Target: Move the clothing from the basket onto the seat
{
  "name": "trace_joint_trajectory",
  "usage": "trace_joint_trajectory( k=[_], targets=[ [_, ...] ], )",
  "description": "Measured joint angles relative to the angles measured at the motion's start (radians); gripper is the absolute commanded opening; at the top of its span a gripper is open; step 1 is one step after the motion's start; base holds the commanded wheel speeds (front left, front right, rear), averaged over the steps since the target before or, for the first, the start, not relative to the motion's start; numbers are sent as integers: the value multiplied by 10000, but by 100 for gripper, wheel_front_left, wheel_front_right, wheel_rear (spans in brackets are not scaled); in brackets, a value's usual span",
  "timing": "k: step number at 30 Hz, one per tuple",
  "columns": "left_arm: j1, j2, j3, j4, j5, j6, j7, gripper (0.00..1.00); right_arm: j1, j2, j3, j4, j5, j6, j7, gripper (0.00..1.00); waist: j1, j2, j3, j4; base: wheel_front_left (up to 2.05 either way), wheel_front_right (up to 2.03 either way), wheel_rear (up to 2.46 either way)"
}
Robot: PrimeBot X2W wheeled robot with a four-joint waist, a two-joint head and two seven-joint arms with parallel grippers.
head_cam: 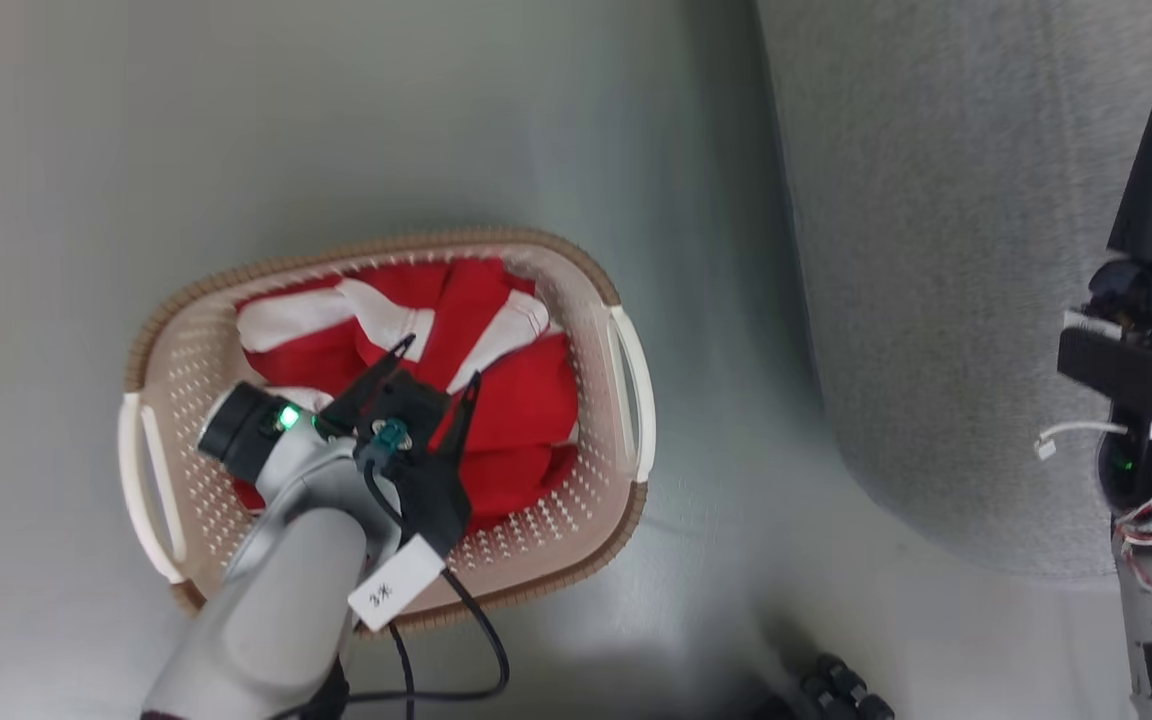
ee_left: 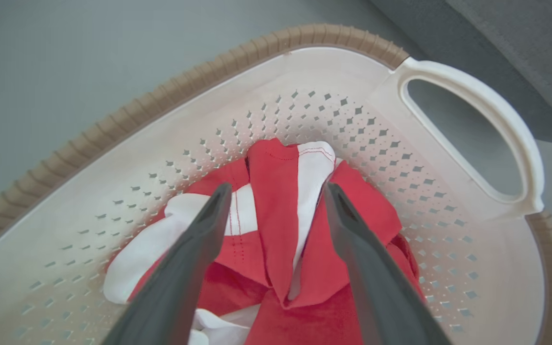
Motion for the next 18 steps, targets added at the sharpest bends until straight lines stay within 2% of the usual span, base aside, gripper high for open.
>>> trace_joint_trajectory(
  k=[5,12,18],
  targets=[
    [-363,6,6,460,90,27,-2,100,-333,59,2,75,0,88,0,100,1,0,601,-87,0,0,0],
    [-862,40,36,903,412,543,-105,100,-483,173,0,230,-6,102,0,100,0,-1,1049,-203,0,0,0],
    [-1053,125,65,1444,525,817,-86,100,-574,320,12,337,-13,190,0,100,0,-1,1131,-277,0,0,0]
  ],
)
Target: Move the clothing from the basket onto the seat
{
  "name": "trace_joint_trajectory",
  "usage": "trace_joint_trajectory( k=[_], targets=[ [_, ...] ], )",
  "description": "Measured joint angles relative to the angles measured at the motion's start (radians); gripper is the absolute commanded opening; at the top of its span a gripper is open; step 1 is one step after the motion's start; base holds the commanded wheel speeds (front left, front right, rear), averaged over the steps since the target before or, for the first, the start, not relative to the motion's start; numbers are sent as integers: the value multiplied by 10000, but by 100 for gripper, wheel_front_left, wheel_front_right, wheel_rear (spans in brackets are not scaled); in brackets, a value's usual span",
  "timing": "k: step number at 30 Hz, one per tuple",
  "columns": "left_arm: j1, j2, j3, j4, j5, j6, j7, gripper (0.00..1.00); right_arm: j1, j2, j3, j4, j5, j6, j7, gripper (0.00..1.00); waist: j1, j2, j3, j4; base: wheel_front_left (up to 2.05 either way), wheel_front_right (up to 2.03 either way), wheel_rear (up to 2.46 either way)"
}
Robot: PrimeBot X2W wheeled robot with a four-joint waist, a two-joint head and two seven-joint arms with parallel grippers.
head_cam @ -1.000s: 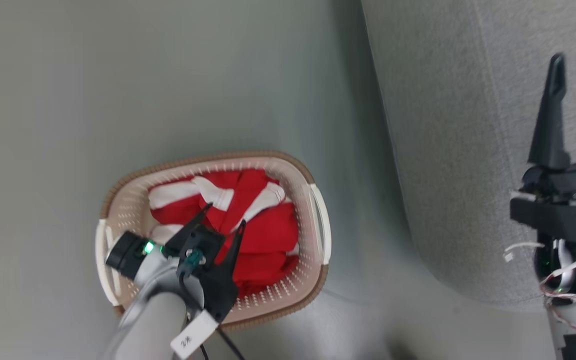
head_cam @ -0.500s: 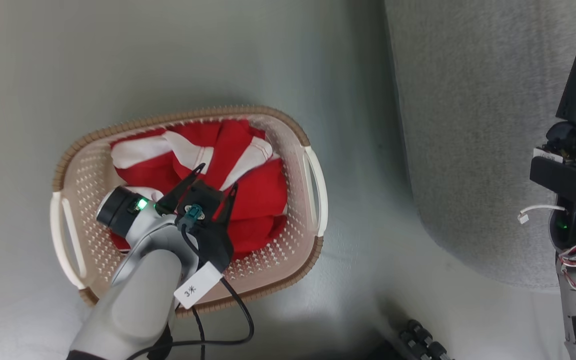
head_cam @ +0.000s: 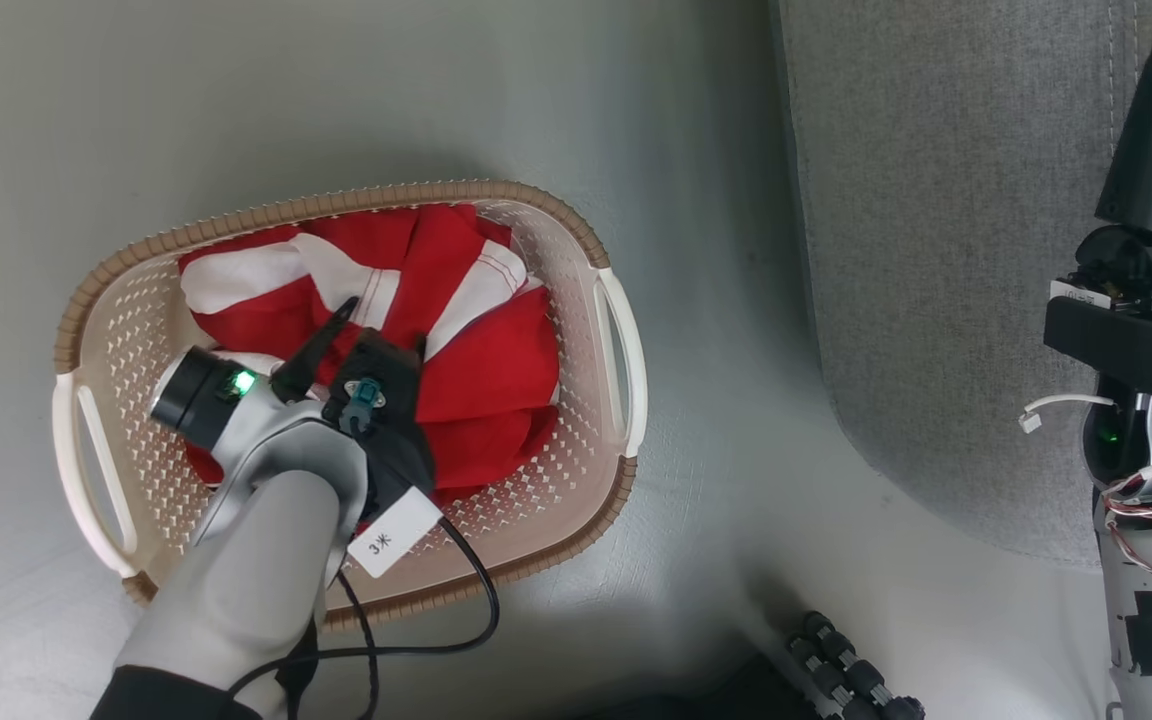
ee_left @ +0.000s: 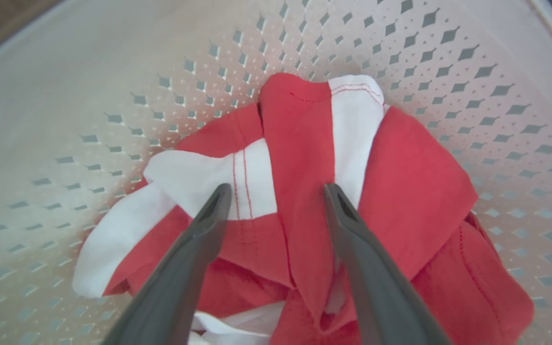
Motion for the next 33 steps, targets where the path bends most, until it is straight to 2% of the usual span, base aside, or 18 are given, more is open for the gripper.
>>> trace_joint_trajectory(
  k=[6,7,8,9,10,21,33],
  targets=[
    [-128,31,61,389,-2,173,17,100,-5,65,-8,104,-4,77,0,100,0,0,44,-90,0,0,0],
    [-150,25,58,464,0,173,102,97,-8,79,-8,125,-4,92,0,100,-1,0,50,-107,0,0,0],
    [-168,23,54,545,0,173,115,54,-11,98,-6,144,-6,109,0,100,-1,0,55,-123,0,0,0],
    [-184,23,48,621,0,174,117,23,-18,119,-4,165,-8,119,0,100,0,0,59,-141,0,0,0],
    [-211,21,33,694,0,174,151,0,-32,136,-2,194,-10,123,0,100,0,0,60,-157,0,0,0],
    [-329,-142,-73,1070,-56,159,-138,0,-148,226,-65,644,-109,224,0,100,-1,-2,-187,-198,0,0,0],
    [-249,-290,79,1221,-600,144,-932,0,-137,247,-105,1133,-357,343,0,100,-3,-2,-958,220,0,0,0]
  ],
)
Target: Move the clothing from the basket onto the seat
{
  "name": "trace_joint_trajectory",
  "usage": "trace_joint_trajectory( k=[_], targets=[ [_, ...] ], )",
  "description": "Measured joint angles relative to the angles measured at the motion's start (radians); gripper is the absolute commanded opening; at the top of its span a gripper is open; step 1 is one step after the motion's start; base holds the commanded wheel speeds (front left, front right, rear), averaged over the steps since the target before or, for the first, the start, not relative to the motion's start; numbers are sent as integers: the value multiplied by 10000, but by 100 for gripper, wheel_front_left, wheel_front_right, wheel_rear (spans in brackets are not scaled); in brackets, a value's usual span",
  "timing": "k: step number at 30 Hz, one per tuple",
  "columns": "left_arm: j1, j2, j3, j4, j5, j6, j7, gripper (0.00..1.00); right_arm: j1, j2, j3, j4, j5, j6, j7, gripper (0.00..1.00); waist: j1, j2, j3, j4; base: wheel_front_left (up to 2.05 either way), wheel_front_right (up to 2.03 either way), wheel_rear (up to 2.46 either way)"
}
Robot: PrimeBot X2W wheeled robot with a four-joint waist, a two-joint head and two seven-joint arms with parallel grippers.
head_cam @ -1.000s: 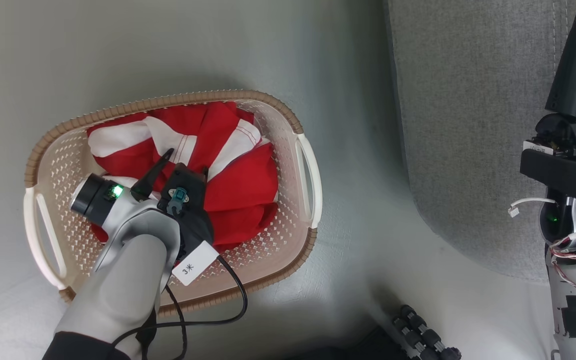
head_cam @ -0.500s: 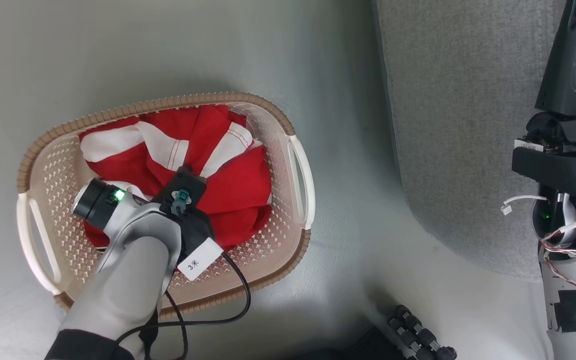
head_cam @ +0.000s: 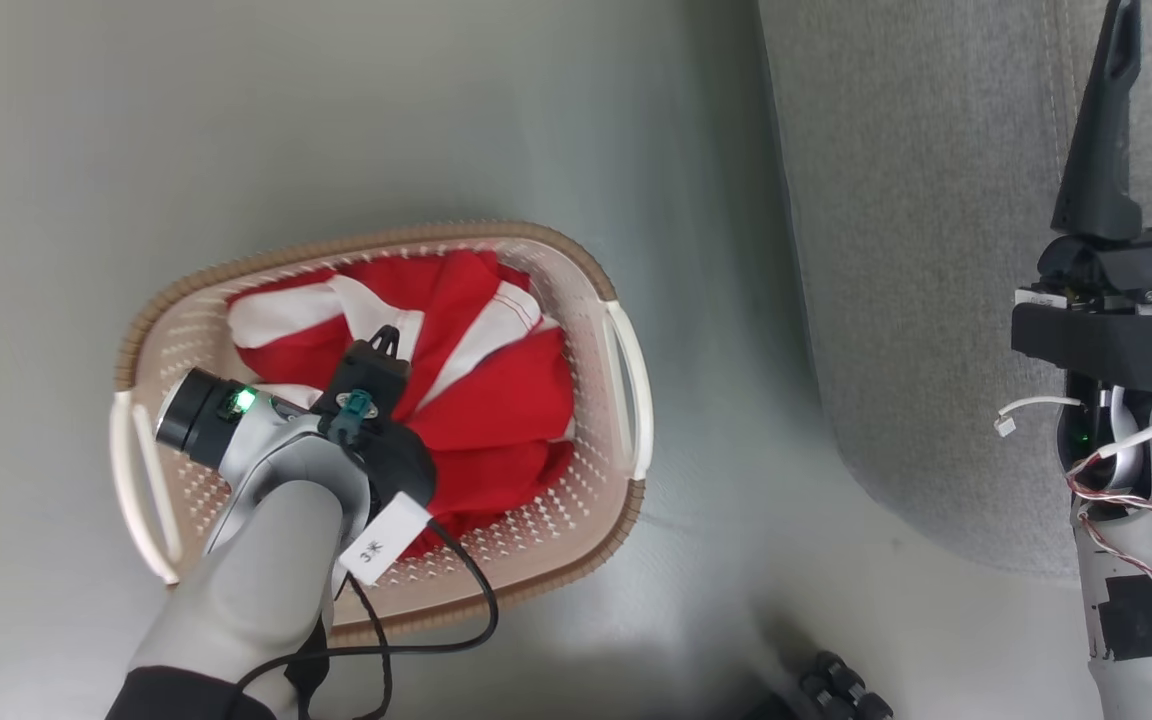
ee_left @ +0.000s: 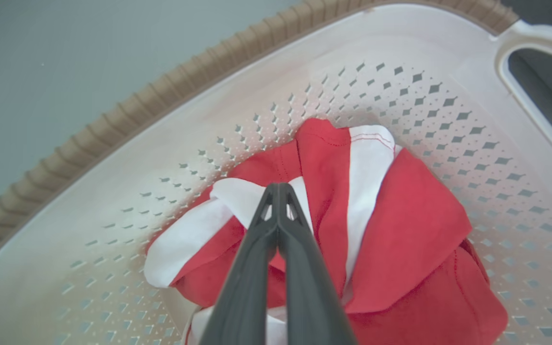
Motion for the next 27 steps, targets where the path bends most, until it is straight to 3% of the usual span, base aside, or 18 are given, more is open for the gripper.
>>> trace_joint_trajectory(
  k=[4,5,7,9,10,27],
  targets=[
    [63,-40,211,-86,-276,0,-226,0,41,0,-2,173,-50,42,-2,100,0,0,-243,126,0,0,0],
    [111,-48,268,-151,-336,2,-261,27,86,0,-2,221,-100,77,0,100,1,0,-330,167,0,0,0],
    [222,-67,376,-272,-550,2,-337,61,212,2,-6,368,-111,82,0,100,0,0,-520,247,0,0,0],
    [307,-79,510,-412,-802,2,-385,93,337,0,-10,533,-127,96,0,100,1,0,-727,326,0,0,0],
    [367,-81,573,-508,-880,2,-407,100,409,0,-10,612,-150,125,0,100,0,0,-836,364,0,0,0],
    [1876,-134,1653,-3716,-2151,58,-435,100,1818,132,445,1488,-353,378,0,100,-1,-1,-3195,962,0,0,0]
  ],
)
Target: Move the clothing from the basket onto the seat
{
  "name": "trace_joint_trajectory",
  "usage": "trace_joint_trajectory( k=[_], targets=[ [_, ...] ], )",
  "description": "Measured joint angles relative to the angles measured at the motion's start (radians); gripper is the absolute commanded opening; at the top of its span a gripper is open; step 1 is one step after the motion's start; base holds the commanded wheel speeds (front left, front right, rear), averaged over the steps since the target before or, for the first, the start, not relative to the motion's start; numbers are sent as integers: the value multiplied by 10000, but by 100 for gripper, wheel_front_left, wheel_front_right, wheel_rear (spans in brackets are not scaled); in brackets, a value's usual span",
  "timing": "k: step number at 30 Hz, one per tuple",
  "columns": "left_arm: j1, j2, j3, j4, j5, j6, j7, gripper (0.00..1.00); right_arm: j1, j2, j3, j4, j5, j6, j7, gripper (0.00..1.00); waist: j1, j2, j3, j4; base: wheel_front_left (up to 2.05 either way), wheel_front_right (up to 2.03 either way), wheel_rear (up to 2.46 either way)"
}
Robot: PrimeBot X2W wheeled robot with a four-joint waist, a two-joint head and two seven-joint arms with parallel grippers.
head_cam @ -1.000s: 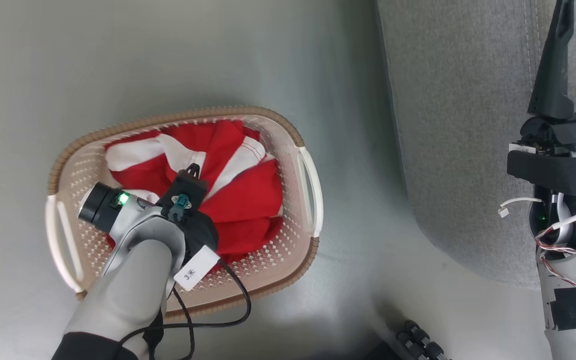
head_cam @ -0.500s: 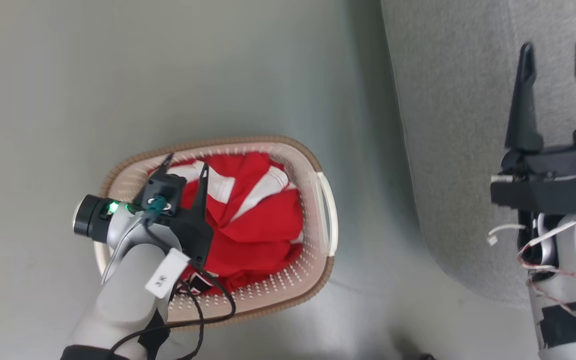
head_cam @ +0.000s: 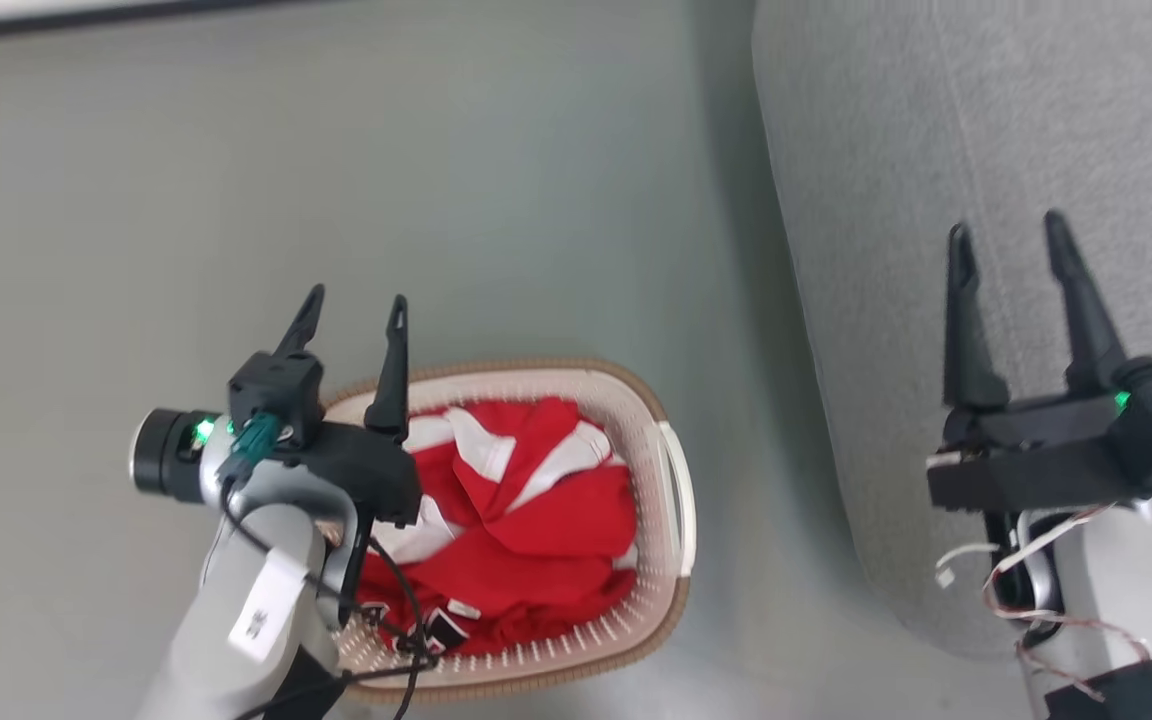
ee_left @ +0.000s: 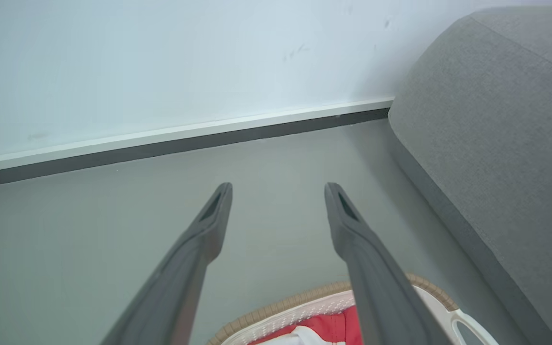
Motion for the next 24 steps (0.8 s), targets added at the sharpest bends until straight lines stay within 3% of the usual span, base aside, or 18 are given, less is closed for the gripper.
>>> trace_joint_trajectory(
  k=[14,24],
  targets=[
    [2127,249,1064,-2165,-276,401,0,100,1175,121,263,468,-6,71,2,100,1,0,-1961,362,0,0,0],
    [3594,405,1429,-3106,-278,408,0,100,2173,192,345,706,-4,90,2,100,1,0,-3375,546,0,0,0]
  ],
)
